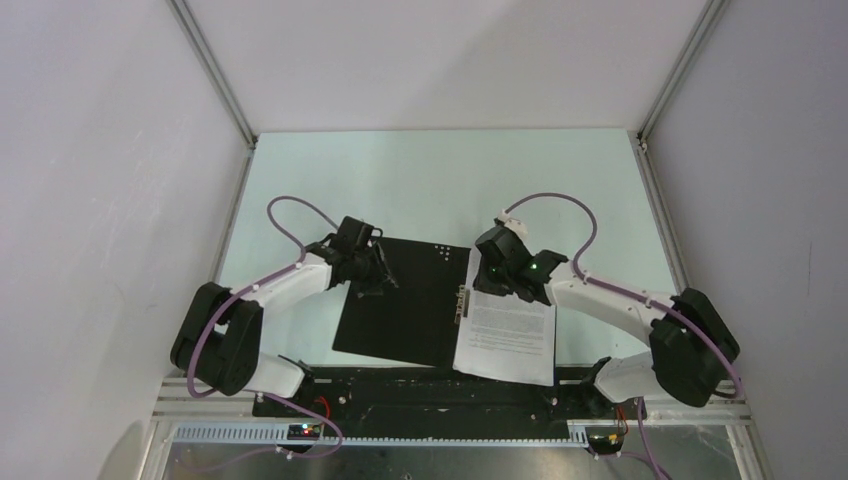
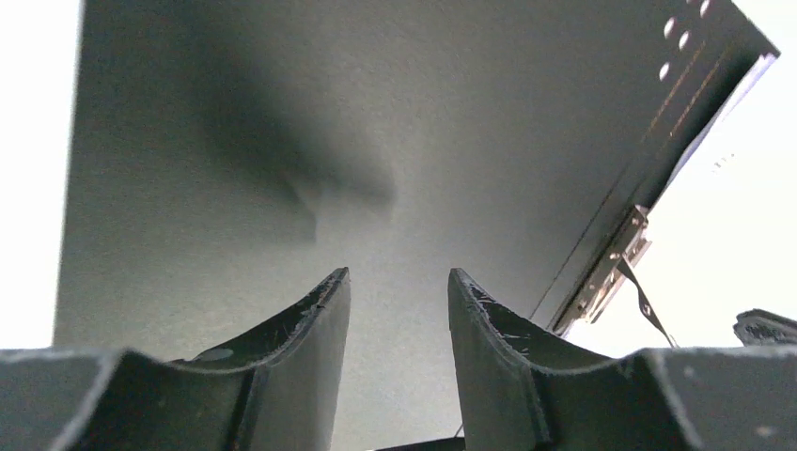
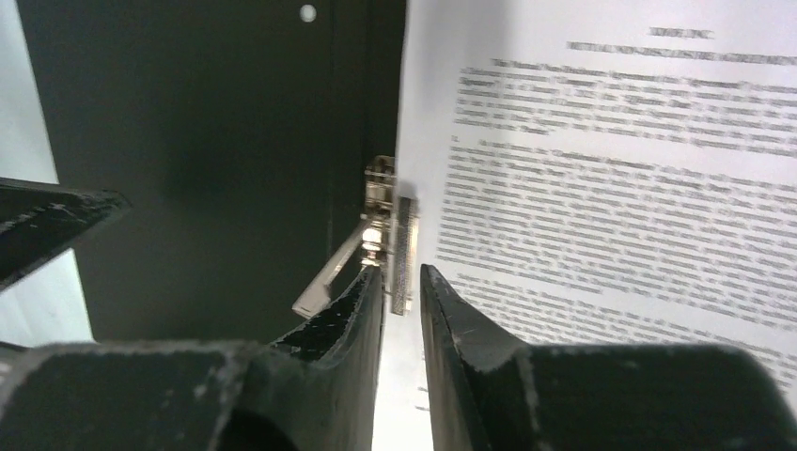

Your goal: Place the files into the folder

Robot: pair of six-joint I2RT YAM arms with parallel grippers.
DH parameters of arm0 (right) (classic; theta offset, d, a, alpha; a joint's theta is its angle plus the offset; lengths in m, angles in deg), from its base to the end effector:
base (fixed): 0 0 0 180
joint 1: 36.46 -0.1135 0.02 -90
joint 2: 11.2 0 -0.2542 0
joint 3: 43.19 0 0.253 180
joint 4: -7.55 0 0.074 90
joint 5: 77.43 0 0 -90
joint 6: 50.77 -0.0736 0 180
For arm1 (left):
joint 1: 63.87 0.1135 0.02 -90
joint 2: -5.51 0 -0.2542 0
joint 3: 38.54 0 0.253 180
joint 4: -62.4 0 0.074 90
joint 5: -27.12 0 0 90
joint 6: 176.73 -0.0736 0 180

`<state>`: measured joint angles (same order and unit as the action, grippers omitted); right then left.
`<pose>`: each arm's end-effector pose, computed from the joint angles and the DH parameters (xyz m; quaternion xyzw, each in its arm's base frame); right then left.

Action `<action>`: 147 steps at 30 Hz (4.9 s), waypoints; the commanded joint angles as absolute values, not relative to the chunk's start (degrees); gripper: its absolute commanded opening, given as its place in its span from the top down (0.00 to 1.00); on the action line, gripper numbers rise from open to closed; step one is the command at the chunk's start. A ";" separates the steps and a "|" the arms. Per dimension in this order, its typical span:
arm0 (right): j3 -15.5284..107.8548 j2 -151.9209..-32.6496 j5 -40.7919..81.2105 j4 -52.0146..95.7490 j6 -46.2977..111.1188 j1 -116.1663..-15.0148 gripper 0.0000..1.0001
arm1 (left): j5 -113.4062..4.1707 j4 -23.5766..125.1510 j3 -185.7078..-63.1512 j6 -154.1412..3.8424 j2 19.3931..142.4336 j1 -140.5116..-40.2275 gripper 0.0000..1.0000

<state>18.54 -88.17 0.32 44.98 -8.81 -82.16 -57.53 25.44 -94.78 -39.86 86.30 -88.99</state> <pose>0.2174 0.2004 0.1786 0.0534 0.9411 0.1631 0.2913 0.2503 -0.1249 0.1299 -0.1714 0.9530 -0.1811 0.1723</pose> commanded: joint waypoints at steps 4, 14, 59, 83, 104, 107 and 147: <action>28.46 -93.52 -0.84 47.59 -7.22 -85.17 0.69 | -56.99 24.97 -95.70 -41.95 85.03 -90.10 0.50; 35.39 -100.25 -7.02 56.16 -6.23 -89.78 0.55 | -57.52 25.10 -95.97 -40.03 84.84 -87.34 0.47; -6.97 -75.93 10.42 27.70 -11.95 -48.94 0.02 | -50.18 25.44 -94.97 -42.59 82.42 -81.05 0.43; 23.50 -96.49 7.74 43.51 2.78 -49.19 0.08 | -48.82 27.16 -100.82 -40.08 87.48 -81.13 0.43; 50.02 -108.94 -4.78 66.70 0.48 -89.55 0.66 | -41.28 47.74 -107.68 -28.55 106.72 -89.44 0.49; 52.23 -110.82 -5.69 68.42 0.76 -90.35 0.69 | -41.26 48.14 -107.36 -28.17 108.75 -89.45 0.50; 46.43 -114.50 -3.13 67.30 -5.01 -95.79 0.95 | -47.34 46.79 -102.80 -22.08 110.81 -87.60 0.52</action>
